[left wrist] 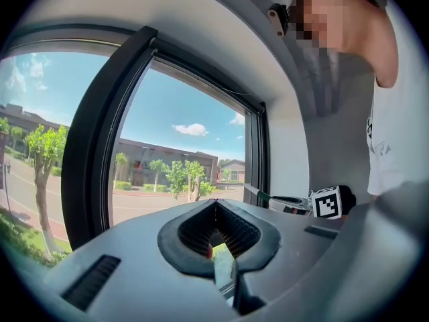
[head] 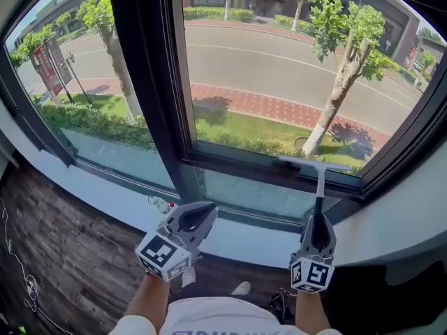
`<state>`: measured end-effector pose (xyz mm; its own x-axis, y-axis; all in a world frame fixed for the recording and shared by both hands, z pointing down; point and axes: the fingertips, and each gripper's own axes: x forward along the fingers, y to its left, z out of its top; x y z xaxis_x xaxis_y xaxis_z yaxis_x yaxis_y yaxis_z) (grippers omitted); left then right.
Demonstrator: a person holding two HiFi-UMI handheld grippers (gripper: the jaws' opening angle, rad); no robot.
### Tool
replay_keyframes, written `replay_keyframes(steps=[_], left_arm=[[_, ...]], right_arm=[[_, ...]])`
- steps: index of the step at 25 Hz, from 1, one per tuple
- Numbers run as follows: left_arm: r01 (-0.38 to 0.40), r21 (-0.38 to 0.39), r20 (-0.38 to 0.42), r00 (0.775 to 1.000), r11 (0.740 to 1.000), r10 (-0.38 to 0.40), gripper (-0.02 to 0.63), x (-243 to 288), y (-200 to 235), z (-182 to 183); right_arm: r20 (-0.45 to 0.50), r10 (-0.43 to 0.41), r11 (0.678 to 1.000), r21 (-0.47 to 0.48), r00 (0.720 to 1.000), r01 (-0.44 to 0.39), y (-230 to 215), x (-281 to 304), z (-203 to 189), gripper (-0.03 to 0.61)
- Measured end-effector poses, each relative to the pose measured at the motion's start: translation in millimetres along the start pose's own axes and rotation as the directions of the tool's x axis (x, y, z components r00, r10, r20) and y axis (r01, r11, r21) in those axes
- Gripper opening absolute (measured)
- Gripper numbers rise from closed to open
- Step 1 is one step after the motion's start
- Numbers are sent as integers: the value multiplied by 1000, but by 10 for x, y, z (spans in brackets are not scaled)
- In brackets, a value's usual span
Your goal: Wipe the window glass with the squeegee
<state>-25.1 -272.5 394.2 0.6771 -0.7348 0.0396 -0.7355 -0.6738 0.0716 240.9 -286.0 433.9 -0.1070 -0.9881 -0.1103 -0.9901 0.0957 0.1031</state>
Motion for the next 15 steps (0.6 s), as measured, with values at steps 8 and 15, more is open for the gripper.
replay_keyframes(steps=[8,15], left_arm=[[58,50,20,998,997,-59,17,-495,621,91],[148,84,15,989,985,-150,17,-950,1286,163]], right_arm=[[32,-61,998,-7,998,62,686,79,377,100],[231,-112,992,-39,966,124,1332,520,1384,100]])
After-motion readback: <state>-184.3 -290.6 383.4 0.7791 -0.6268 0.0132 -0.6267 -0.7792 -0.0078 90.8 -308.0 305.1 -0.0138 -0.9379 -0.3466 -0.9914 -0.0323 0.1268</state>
